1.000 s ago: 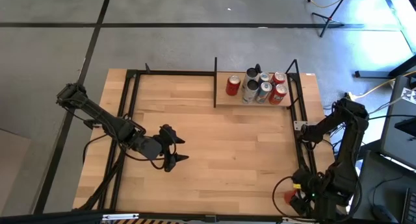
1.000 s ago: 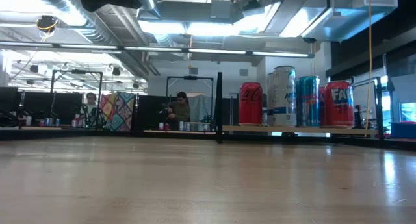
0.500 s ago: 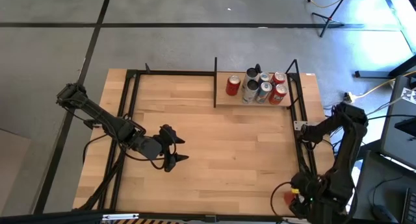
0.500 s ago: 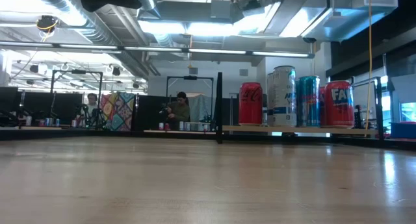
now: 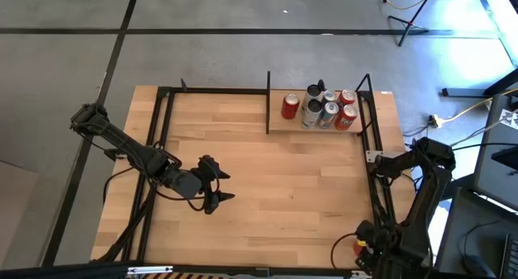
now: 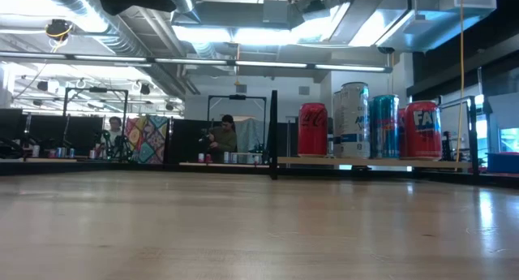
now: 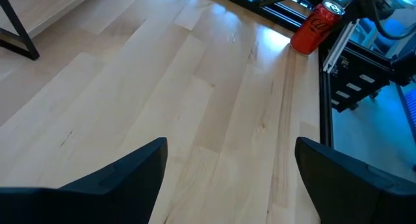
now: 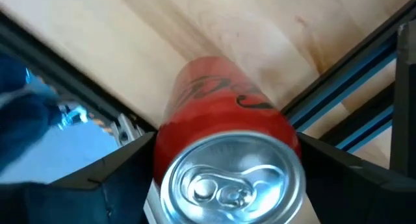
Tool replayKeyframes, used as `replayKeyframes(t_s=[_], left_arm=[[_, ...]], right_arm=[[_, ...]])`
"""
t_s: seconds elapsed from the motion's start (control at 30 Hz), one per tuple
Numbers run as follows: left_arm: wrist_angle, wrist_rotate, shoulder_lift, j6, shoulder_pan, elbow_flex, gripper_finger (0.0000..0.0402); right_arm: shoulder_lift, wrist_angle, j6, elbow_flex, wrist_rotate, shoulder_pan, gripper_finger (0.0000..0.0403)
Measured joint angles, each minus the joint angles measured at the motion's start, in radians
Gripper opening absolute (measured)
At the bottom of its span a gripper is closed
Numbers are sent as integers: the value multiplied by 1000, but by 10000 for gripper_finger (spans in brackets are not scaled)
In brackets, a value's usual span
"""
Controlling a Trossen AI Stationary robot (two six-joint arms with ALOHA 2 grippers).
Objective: Place canned beverage on shelf
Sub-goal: Put the red soda can on the shelf aligned with the other red soda can
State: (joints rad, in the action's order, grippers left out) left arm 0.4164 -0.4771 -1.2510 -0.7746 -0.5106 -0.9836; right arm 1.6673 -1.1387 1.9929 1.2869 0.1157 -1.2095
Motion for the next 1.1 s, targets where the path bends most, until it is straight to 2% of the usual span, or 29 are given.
replayKeyframes(t_s=[0.07, 0.17, 0.3, 0.43, 0.57, 0.77, 0.93, 1.1], left_arm=[[0, 0, 0, 0, 0, 0, 325], [0, 40, 2, 7, 0, 0, 325], [-14, 103, 7, 74, 0, 0, 325], [3, 155, 20, 79, 11, -26, 325], [30, 217, 49, 78, 30, -43, 325], [83, 260, 131, 74, 56, -46, 325], [200, 316, 216, 126, 103, -46, 325], [311, 365, 300, 229, 167, -46, 325]], right_arm=[[3, 5, -31, 0, 8, 0, 320], [3, 9, -67, 1, 11, -1, 274], [-4, 4, -171, 1, -3, 2, 270], [-29, -33, -334, 27, -85, 50, 270], [-86, -112, -570, 85, -201, 144, 270], [-152, -247, -924, 174, -306, 378, 270], [-156, -269, -1205, 233, -308, 634, 270], [-157, -239, -1407, 295, -297, 908, 270]])
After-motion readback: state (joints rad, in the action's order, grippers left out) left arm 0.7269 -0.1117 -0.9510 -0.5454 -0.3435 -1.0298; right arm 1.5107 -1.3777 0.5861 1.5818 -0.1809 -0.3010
